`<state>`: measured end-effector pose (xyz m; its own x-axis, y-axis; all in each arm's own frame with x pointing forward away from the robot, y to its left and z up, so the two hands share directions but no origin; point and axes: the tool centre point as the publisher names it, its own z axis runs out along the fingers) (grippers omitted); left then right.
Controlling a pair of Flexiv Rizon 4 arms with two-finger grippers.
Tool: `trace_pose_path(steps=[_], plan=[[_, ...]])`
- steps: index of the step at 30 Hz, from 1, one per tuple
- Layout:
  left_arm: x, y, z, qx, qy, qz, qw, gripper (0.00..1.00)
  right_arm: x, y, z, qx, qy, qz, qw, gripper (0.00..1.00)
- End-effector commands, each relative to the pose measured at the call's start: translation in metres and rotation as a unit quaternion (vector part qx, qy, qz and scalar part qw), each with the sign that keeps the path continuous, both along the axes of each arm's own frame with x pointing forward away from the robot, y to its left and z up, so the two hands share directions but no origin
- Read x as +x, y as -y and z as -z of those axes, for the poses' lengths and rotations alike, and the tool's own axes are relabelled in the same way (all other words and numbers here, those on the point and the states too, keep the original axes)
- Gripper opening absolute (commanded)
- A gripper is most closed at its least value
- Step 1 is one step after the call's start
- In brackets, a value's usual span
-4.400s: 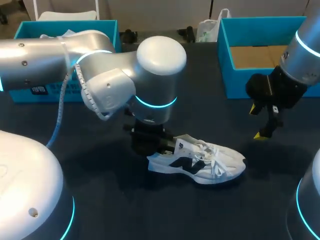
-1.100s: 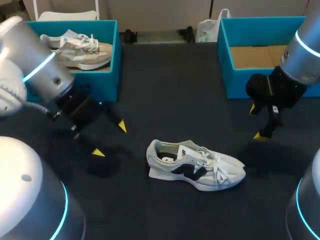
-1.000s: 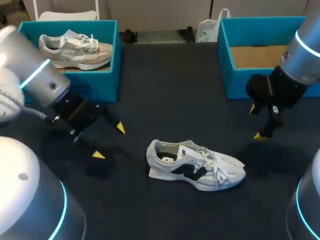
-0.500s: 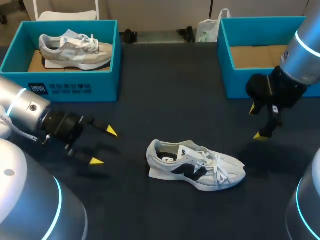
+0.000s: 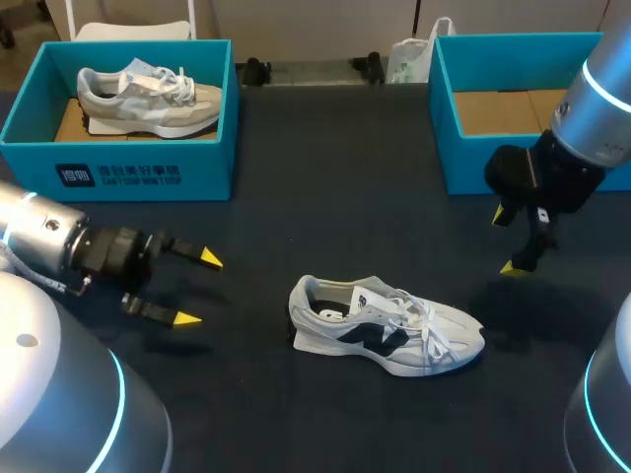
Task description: Take the shoe out of the shoebox, open the shoe tongue, remove and reinsert the insole, then place the shoe into the shoebox
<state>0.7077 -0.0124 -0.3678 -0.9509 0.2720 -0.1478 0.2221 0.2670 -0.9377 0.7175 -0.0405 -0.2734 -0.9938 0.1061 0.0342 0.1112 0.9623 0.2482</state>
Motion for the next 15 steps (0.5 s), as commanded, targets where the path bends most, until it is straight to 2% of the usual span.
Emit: trace_pose_path(steps=[1,10,13,15], plan=[[-0.003,0.005,0.011,-0.036,-0.031,-0.031,0.998,1.00,0.000,0.000,0.000,-0.001,0.000,0.000,1.000,1.00],[-0.003,0.005,0.011,-0.036,-0.031,-0.031,0.998,1.00,0.000,0.000,0.000,-0.001,0.000,0.000,1.000,1.00],[-0.003,0.013,0.015,-0.022,-0.052,-0.067,0.996,1.00,0.000,0.000,0.000,-0.001,0.000,0.000,1.000,1.00],[-0.004,0.017,0.017,-0.034,-0.055,-0.074,0.995,1.00,0.000,0.000,0.000,-0.001,0.000,0.000,1.000,1.00]])
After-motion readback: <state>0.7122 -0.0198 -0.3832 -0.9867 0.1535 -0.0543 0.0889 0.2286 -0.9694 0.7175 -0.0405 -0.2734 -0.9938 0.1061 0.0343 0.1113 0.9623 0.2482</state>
